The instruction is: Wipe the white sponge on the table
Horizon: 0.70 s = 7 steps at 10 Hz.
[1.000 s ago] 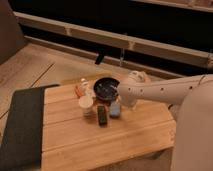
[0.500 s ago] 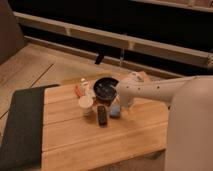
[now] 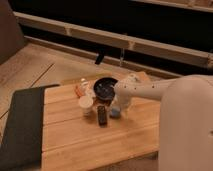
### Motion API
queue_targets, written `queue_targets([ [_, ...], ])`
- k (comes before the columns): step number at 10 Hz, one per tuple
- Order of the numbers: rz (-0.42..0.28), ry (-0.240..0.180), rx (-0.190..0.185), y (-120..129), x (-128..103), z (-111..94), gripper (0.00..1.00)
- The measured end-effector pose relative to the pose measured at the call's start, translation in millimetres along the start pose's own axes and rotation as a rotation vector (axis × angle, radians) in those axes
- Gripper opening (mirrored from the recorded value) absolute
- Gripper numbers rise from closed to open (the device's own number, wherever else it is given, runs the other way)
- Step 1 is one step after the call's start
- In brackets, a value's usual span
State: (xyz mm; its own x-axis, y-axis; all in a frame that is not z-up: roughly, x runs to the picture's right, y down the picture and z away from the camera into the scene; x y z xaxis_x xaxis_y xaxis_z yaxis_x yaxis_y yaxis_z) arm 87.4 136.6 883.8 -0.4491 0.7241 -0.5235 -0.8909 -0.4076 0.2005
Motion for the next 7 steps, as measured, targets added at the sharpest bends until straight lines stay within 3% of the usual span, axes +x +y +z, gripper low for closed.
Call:
queue_targets([
  [5, -0.003, -0.006, 0.015, -2.9, -6.3, 4.2, 0.11],
  [7, -0.007, 0.002, 0.01, -0.1, -0.4, 3.8, 0.0],
])
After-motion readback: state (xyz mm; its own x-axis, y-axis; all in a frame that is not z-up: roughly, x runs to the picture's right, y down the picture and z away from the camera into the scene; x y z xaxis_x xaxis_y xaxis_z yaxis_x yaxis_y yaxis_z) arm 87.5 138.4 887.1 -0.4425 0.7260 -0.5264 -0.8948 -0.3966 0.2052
